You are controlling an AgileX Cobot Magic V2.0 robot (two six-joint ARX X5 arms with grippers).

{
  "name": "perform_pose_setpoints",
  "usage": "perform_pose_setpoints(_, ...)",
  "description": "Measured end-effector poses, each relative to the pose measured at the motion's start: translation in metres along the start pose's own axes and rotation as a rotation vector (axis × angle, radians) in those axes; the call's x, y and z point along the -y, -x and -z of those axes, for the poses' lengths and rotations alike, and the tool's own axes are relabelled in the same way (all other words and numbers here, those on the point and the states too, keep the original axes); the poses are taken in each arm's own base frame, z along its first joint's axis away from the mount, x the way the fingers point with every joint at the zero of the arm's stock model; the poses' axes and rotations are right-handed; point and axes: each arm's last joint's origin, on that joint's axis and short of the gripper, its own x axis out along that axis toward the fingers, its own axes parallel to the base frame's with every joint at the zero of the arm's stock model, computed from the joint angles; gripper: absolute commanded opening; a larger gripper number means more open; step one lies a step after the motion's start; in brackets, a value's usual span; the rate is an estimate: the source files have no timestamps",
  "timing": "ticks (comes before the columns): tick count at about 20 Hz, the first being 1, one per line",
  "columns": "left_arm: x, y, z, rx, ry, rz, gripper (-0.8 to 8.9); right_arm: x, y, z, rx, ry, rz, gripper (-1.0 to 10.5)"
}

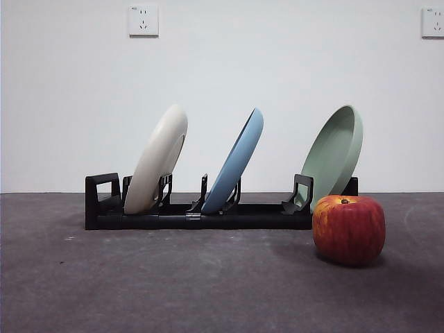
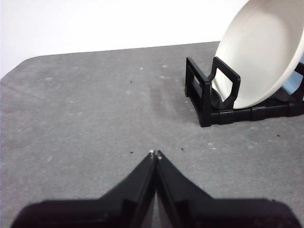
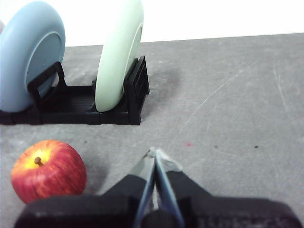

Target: Take the yellow plate from the plate rack,put the plate on the table,take the apple from the table,put the apple in the plate

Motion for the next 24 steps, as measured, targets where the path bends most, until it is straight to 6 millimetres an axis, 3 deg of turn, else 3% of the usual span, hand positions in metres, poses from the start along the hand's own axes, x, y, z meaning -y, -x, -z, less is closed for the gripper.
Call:
perform_pose_setpoints(5, 0.000, 0.000, -0.001, 0.008, 0.034, 0.010, -0.07, 0.000, 0.000, 0.000, 0.000, -0.164, -0.001, -0.1)
perform_pose_setpoints(11, 0.004, 0.001, -0.010, 0.025, 0.172, 0.155, -0.07, 0.000, -0.002, -0.002, -0.048, -0.249, 0.007, -0.1)
perform_pose_setpoints(18, 0.002, 0.002, -0.067, 0.014, 0.243, 0.160, -0.07, -0.003, -0.006, -0.054, -0.081, -0.263, 0.014, -0.1)
perform_pose_setpoints(24, 0.003, -0.031, -0.124, -0.096, 0.256, 0.302, -0.07, -0.008, -0.030, -0.103, -0.194, -0.237, -0.090, -0.1)
